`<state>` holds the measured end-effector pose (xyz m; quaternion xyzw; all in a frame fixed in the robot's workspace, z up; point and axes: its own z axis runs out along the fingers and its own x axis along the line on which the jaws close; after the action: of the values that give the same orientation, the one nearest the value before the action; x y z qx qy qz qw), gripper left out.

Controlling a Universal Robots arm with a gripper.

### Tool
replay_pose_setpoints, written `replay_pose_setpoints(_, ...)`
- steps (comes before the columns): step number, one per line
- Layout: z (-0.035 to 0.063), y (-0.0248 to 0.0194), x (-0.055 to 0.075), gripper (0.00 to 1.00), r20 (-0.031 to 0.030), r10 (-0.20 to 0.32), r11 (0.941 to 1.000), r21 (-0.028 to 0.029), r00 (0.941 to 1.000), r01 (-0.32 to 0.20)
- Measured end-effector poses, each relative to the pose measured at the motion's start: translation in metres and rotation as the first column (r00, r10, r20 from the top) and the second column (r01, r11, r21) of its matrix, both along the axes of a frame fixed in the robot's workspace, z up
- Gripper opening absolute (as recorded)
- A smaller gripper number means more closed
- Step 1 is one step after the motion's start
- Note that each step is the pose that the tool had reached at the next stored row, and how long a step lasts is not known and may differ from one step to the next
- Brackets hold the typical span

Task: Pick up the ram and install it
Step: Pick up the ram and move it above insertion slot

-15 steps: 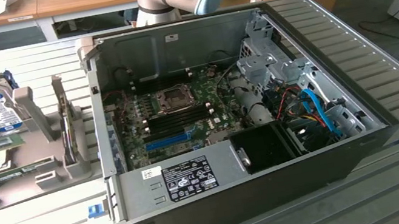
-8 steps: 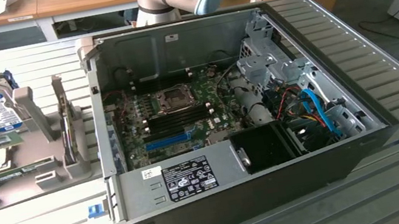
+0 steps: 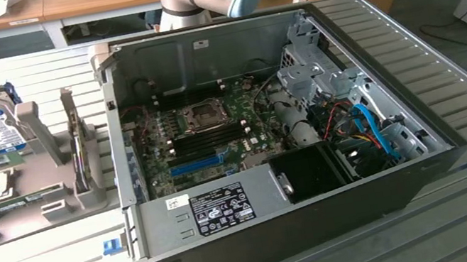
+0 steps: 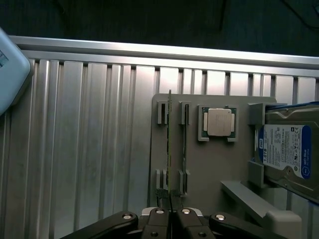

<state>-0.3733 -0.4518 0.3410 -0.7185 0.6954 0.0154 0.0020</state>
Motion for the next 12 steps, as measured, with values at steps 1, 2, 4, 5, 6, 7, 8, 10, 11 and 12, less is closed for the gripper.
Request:
replay_pose_setpoints(1, 0.0008, 0.0, 0.0, 0.11, 0.0, 0.0, 1.0, 0.0, 1.0, 0.0)
replay_pose_setpoints(2, 0.0016, 0.0, 0.0001, 0.11, 0.0, 0.0, 1.0, 0.0, 1.0, 0.0)
replay_pose_setpoints(4, 0.0033, 0.0, 0.0001, 0.11, -0.0001, 0.0, 1.0, 0.0, 1.0, 0.0)
replay_pose_setpoints(5, 0.0039, 0.0, 0.0001, 0.11, 0.0, 0.0, 1.0, 0.0, 1.0, 0.0)
replay_pose_setpoints(6, 0.0047, 0.0, 0.0002, 0.11, 0.0, 0.0, 1.0, 0.0, 1.0, 0.0)
replay_pose_setpoints(7, 0.0056, 0.0, 0.0003, 0.11, -0.0001, 0.0, 1.0, 0.0, 1.0, 0.0)
replay_pose_setpoints(8, 0.0065, 0.0, 0.0003, 0.11, -0.0001, 0.0, 1.0, 0.0, 1.0, 0.0)
replay_pose_setpoints(10, 0.0085, 0.0, 0.0003, 0.11, -0.0001, 0.0, 1.0, 0.0, 1.0, 0.0)
replay_pose_setpoints(11, 0.0094, 0.0, 0.0003, 0.11, -0.0001, 0.0, 1.0, 0.0, 1.0, 0.0)
replay_pose_setpoints(12, 0.0103, 0.0, 0.0003, 0.11, -0.0001, 0.0, 1.0, 0.0, 1.0, 0.0)
